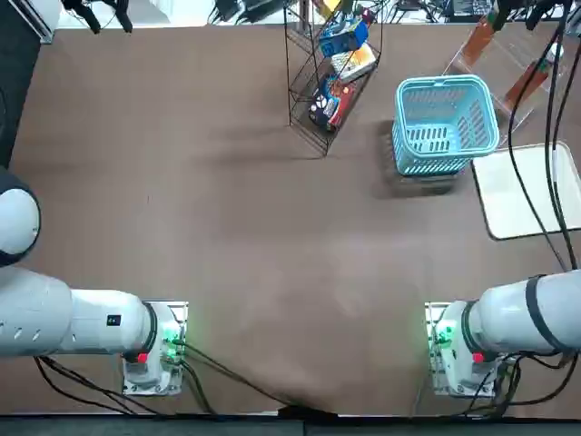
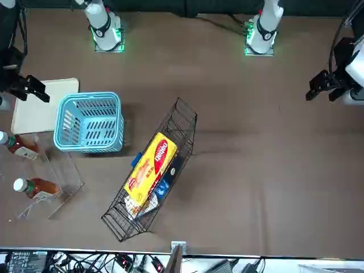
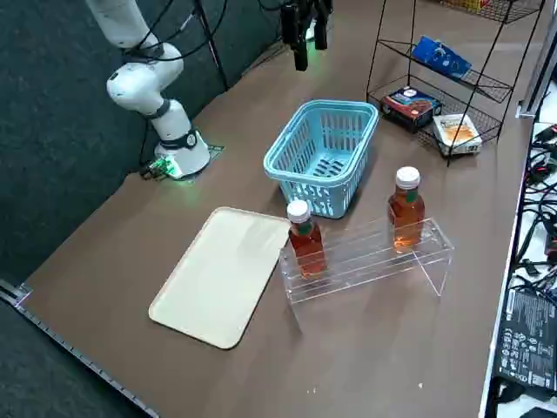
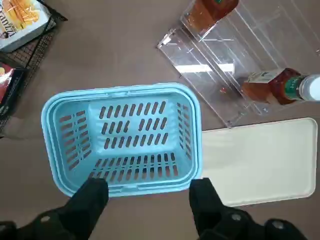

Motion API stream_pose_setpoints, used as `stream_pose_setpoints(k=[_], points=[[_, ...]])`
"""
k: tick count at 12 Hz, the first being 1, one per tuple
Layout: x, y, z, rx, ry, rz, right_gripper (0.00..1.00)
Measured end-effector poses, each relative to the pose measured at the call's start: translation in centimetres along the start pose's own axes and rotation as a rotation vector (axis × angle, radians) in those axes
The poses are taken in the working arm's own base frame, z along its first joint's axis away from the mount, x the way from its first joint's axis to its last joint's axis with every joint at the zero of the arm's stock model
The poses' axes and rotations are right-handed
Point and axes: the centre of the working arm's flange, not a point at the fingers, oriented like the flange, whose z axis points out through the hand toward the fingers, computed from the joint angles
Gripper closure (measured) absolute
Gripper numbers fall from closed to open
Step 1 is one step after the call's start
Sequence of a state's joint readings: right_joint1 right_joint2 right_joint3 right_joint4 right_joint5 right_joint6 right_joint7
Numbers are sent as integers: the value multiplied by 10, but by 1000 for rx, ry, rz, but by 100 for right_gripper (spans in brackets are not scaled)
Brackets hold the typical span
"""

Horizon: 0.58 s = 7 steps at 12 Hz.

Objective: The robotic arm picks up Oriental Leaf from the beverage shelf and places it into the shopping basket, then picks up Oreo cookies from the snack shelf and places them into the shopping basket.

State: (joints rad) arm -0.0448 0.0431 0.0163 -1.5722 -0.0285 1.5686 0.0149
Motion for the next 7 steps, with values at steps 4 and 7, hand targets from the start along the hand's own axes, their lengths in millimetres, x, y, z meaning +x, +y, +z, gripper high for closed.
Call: stream_pose_setpoints(k=[4,7], points=[[1,0,-1,0,5,0,0],[1,0,-1,0,7,0,0]])
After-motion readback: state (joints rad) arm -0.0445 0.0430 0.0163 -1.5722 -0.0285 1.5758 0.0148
